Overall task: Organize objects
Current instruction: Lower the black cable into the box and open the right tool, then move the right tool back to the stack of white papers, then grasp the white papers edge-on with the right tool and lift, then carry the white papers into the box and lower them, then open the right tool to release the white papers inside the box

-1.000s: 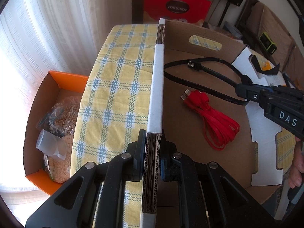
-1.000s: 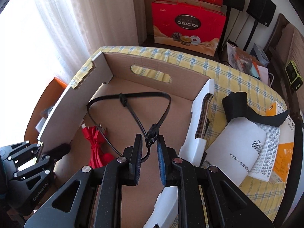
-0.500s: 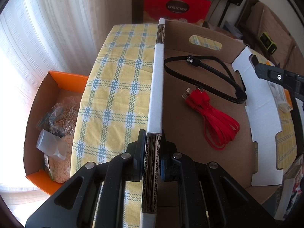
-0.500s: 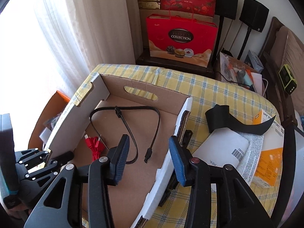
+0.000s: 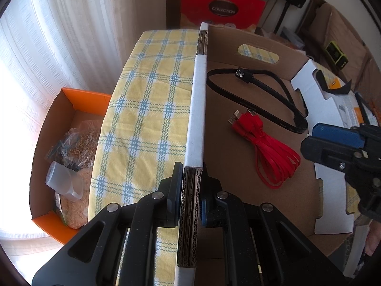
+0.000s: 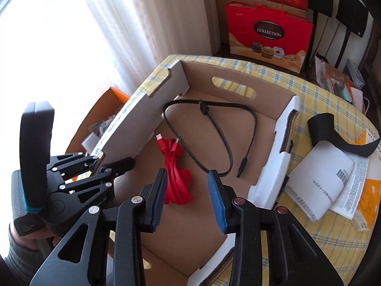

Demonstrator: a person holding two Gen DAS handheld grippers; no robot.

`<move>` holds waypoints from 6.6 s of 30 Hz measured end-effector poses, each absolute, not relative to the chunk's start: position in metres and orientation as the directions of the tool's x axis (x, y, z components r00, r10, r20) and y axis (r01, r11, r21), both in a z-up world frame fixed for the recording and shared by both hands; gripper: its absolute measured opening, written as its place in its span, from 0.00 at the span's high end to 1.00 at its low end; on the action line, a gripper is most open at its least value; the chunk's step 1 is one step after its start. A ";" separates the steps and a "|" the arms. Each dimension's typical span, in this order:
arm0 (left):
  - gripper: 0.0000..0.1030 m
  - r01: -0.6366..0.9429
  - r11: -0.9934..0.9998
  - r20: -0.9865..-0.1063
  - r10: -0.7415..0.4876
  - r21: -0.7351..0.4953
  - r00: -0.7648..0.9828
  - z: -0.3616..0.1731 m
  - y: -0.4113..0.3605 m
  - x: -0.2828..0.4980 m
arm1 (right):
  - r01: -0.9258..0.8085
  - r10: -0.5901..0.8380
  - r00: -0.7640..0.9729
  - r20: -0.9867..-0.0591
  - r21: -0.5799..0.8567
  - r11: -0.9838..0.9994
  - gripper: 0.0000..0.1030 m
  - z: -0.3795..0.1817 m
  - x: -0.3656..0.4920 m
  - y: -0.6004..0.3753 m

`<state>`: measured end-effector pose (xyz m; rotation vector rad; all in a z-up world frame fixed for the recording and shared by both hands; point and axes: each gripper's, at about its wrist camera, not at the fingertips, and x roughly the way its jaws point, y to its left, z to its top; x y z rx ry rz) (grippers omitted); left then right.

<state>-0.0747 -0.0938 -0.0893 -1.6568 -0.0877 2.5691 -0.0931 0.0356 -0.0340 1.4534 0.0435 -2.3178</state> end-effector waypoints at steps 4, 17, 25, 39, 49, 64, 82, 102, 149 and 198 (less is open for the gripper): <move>0.89 -0.040 -0.995 -0.906 0.100 -0.092 -0.410 -0.090 -0.095 -0.074 | 0.367 -0.310 -0.345 -0.886 0.177 -0.913 0.67 -0.048 -0.094 0.024; 0.89 -0.039 -0.995 -0.907 0.102 -0.094 -0.409 -0.090 -0.095 -0.074 | 0.417 -0.260 -0.311 -0.914 0.114 -0.902 0.66 -0.064 -0.098 0.003; 0.89 -0.038 -0.995 -0.907 0.102 -0.095 -0.409 -0.090 -0.094 -0.074 | 0.454 -0.296 -0.297 -0.908 0.138 -0.880 0.76 -0.059 -0.095 0.003; 0.89 -0.040 -0.995 -0.907 0.101 -0.093 -0.409 -0.089 -0.094 -0.074 | 0.377 -0.339 -0.386 -0.858 0.189 -0.907 0.64 -0.019 -0.081 0.054; 0.89 -0.044 -0.995 -0.907 0.100 -0.090 -0.410 -0.089 -0.092 -0.071 | 0.146 -0.228 -0.505 -0.832 0.178 -0.973 0.61 0.014 -0.082 0.152; 0.89 -0.043 -0.995 -0.907 0.100 -0.091 -0.409 -0.089 -0.092 -0.070 | -0.094 -0.136 -0.503 -0.854 0.211 -0.973 0.55 -0.006 -0.078 0.240; 0.89 -0.045 -0.995 -0.908 0.102 -0.091 -0.407 -0.089 -0.091 -0.070 | -0.152 -0.260 -0.447 -0.856 0.359 -0.921 0.44 -0.037 -0.091 0.240; 0.89 -0.046 -0.995 -0.910 0.099 -0.088 -0.403 -0.086 -0.090 -0.074 | -0.193 -0.243 -0.487 -0.839 0.375 -0.907 0.91 -0.055 -0.102 0.225; 0.89 -0.045 -0.994 -0.911 0.108 -0.098 -0.399 -0.086 -0.091 -0.072 | 0.357 -0.594 -0.212 -0.776 0.504 -0.786 0.91 -0.063 -0.067 0.018; 0.89 -0.063 -0.993 -0.912 0.115 -0.097 -0.395 -0.086 -0.089 -0.072 | 0.339 -0.483 -0.250 -0.839 0.391 -0.855 0.75 -0.065 -0.077 0.024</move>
